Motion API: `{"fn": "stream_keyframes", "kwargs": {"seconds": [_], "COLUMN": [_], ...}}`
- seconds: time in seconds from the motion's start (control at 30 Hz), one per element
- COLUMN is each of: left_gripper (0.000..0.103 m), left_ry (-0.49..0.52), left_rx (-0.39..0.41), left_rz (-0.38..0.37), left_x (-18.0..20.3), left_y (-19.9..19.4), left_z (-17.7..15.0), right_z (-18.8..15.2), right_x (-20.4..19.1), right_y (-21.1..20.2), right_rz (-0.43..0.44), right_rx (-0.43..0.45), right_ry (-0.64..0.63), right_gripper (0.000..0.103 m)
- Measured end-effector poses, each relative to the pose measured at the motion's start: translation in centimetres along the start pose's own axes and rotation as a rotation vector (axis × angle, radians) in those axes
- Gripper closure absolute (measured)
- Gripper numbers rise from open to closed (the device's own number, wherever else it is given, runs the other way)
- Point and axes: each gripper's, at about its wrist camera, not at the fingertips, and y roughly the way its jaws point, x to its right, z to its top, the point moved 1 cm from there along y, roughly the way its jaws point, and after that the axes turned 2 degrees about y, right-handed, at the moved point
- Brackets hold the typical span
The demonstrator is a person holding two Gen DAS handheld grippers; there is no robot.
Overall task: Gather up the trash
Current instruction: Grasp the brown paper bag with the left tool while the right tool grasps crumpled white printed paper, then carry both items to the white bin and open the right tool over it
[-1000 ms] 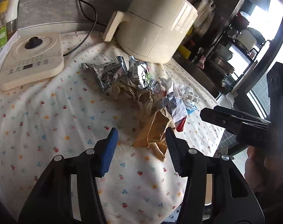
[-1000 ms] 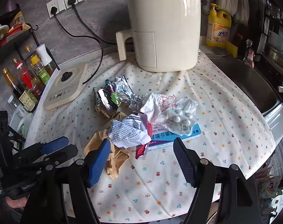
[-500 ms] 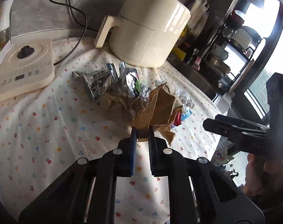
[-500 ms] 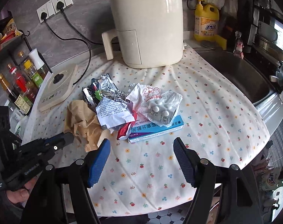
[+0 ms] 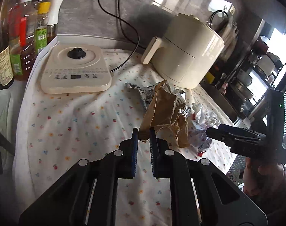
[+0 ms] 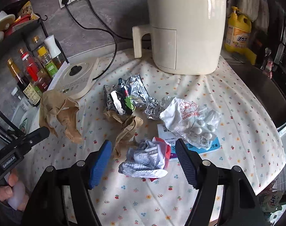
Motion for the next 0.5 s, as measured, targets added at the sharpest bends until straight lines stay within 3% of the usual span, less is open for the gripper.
{"fn": "stream_keyframes", "kwargs": {"seconds": [0.13, 0.17, 0.2, 0.3, 0.5], "left_gripper": [0.091, 0.091, 0.091, 0.091, 0.091], "left_ry": [-0.016, -0.017, -0.018, -0.019, -0.009], "left_rx": [-0.005, -0.007, -0.008, -0.010, 0.008], "left_rz": [0.030, 0.036, 0.040, 0.050, 0.047], "left_x": [-0.8, -0.9, -0.9, -0.8, 0.6], "left_y": [-0.4, -0.5, -0.5, -0.7, -1.1], "left_z": [-0.6, -0.7, -0.9, -1.2, -1.4], "right_z": [-1.1, -1.3, -1.5, -1.6, -1.7], "right_x": [0.1, 0.1, 0.1, 0.4, 1.1], "right_y": [2.2, 2.7, 3.0, 2.6, 0.0], "right_rz": [-0.011, -0.011, -0.021, 0.000, 0.043], "right_rx": [-0.067, -0.082, -0.095, -0.081, -0.025], "right_ry": [0.007, 0.006, -0.001, 0.006, 0.026], "right_gripper": [0.029, 0.032, 0.047, 0.061, 0.063]}}
